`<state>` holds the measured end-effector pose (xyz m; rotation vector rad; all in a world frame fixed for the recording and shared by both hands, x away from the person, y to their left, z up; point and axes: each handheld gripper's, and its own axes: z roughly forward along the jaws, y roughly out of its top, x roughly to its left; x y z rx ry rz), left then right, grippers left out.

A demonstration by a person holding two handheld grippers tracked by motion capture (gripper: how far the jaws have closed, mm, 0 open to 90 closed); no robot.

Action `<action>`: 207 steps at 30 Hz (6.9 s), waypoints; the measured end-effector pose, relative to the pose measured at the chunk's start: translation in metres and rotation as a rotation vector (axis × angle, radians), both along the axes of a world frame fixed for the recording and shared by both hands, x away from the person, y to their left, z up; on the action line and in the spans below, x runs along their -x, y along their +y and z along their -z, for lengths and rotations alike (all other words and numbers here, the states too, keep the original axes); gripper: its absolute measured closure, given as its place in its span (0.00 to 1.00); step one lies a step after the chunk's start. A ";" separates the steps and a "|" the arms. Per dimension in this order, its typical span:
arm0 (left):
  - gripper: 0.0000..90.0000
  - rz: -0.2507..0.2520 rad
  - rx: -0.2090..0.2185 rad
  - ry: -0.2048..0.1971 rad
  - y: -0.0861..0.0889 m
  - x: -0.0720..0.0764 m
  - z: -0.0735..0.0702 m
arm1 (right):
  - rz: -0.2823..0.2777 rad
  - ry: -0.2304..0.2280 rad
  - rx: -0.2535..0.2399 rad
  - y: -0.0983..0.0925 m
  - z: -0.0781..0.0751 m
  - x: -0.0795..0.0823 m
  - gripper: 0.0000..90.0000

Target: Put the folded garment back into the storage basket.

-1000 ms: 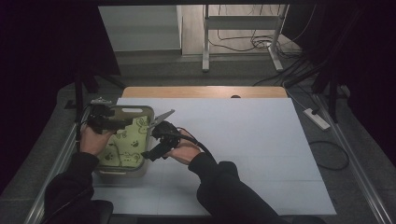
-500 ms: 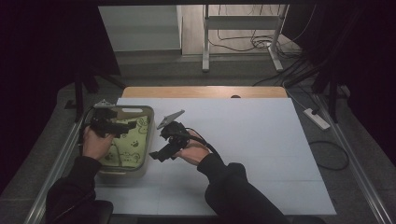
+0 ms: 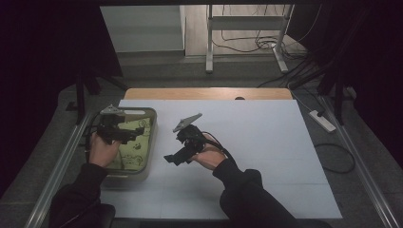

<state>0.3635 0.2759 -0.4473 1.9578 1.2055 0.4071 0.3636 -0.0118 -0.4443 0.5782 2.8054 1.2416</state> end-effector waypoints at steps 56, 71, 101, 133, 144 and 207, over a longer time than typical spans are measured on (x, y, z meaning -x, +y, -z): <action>0.00 0.106 -0.031 -0.026 -0.040 0.044 0.002 | 0.132 -0.042 -0.041 -0.092 -0.006 0.008 0.00; 0.00 0.089 -0.042 -0.004 -0.037 0.054 0.002 | 0.163 -0.018 -0.045 -0.119 -0.006 0.017 0.00; 0.00 0.068 -0.046 0.002 -0.030 0.074 0.002 | 0.248 -0.047 -0.067 -0.164 -0.009 0.037 0.00; 0.00 0.035 -0.050 0.000 -0.020 0.097 0.007 | 0.339 -0.029 -0.054 -0.221 -0.001 0.061 0.00; 0.00 0.018 -0.072 0.000 -0.016 0.108 0.010 | 0.392 -0.025 -0.050 -0.247 0.002 0.074 0.00; 0.00 -0.105 -0.061 -0.058 0.017 0.160 0.020 | 0.681 -0.073 -0.006 -0.330 0.003 0.133 0.00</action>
